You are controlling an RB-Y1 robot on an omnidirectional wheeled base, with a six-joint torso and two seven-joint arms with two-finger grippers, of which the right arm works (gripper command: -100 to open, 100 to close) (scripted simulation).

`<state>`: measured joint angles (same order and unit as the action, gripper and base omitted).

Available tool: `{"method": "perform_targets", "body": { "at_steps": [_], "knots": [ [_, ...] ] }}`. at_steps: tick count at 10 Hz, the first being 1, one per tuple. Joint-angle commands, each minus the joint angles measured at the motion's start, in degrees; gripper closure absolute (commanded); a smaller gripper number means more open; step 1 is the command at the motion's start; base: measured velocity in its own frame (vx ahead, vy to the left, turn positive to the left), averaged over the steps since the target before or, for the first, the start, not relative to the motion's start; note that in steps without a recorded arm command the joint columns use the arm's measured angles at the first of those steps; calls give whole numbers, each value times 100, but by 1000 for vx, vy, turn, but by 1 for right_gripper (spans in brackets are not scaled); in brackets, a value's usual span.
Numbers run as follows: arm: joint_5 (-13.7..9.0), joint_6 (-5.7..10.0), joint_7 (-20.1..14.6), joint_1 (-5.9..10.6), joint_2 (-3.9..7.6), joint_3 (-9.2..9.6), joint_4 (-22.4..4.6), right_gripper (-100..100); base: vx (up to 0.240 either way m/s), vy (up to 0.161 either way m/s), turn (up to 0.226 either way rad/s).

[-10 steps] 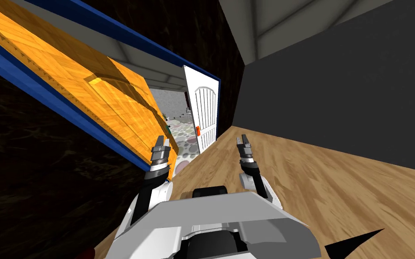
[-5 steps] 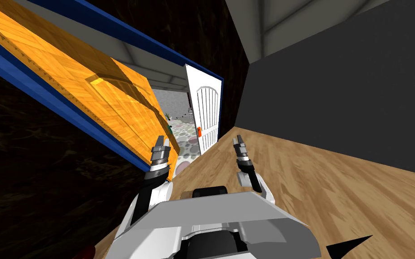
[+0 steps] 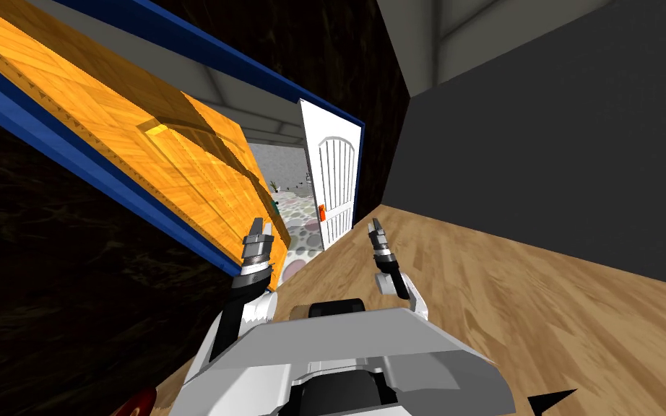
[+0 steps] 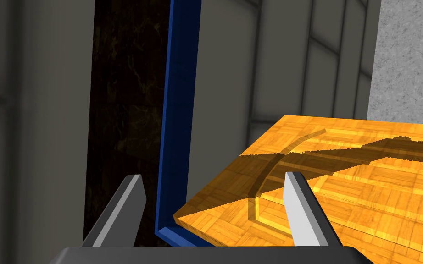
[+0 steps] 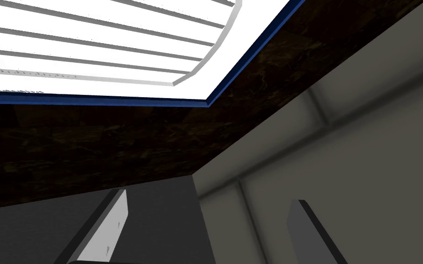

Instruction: Push the door open

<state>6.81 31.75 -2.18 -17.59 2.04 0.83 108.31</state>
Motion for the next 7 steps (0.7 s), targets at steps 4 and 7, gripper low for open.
{"method": "perform_targets", "body": {
  "at_steps": [4,7],
  "knots": [
    [-14,-177,-108,409,82,152,-656,-100,93,-33,102],
    [-22,-289,-175,693,117,257,-1110,-100,92,-40,103]
  ]
}}
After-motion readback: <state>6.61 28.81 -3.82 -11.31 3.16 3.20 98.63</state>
